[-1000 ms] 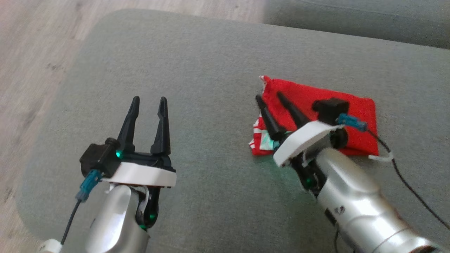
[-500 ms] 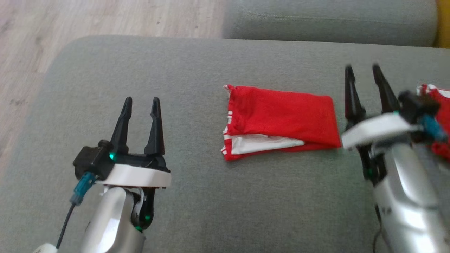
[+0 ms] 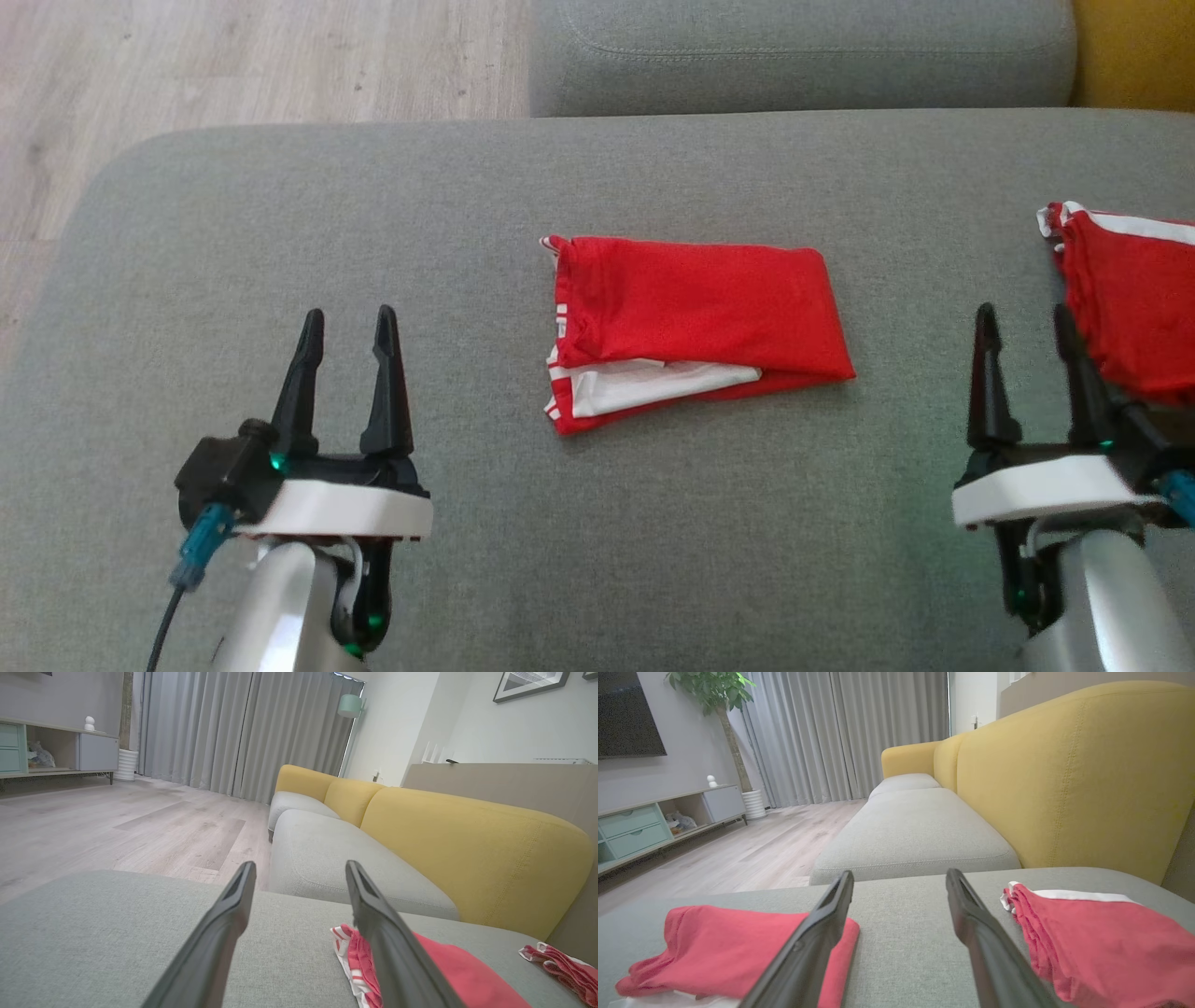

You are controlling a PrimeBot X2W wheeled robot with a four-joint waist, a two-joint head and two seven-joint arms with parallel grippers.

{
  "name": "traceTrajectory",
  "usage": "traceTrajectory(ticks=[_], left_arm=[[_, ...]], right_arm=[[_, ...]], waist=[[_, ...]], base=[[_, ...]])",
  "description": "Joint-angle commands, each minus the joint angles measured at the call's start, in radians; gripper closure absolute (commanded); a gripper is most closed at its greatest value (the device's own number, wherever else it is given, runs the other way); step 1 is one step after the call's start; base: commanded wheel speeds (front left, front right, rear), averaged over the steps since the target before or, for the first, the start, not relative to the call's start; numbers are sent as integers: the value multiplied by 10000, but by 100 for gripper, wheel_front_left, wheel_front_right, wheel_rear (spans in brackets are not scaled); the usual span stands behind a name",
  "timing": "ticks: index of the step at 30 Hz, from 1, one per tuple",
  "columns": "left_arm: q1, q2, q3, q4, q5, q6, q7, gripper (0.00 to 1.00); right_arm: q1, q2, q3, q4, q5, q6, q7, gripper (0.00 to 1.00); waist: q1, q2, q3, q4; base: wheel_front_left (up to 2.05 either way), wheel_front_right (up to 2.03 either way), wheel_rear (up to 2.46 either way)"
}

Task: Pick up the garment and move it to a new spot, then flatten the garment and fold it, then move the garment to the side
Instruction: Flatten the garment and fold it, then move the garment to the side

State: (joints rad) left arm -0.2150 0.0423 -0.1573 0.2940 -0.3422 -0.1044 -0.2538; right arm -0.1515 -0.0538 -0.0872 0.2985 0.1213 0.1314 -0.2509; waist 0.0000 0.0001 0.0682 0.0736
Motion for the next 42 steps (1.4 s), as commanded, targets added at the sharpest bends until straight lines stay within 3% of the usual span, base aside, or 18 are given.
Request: traceTrajectory(ticks=[1,16,35,36,37,42], left_arm=[[-209,80,398,-357,77,14,-80,0],[-702,80,107,-505,27,-60,-80,0],[-1348,80,-210,-462,-183,-47,-80,0],[-1371,80,-216,-475,-192,-30,-80,0],[-1392,80,-223,-494,-184,-21,-80,0],[-1373,80,-262,-415,-10,-29,-80,0]], right_arm=[[-256,31,331,-400,49,-7,-108,0],[-930,34,457,23,-128,-7,109,0],[-3192,35,935,4581,215,-7,2281,0],[-3260,35,1026,4683,165,-7,2273,54],[-3365,35,1238,4777,24,-7,2084,100],[-3498,35,1268,4795,-621,-7,1457,100]], waist=[[0,-1,13,-11],[0,-1,905,510],[0,-1,1912,1466],[0,-1,1928,1459],[0,-1,1920,1407],[0,-1,1724,1189]], base=[[0,0,0],[0,0,0],[0,0,0],[0,0,0],[0,0,0],[0,0,0]])
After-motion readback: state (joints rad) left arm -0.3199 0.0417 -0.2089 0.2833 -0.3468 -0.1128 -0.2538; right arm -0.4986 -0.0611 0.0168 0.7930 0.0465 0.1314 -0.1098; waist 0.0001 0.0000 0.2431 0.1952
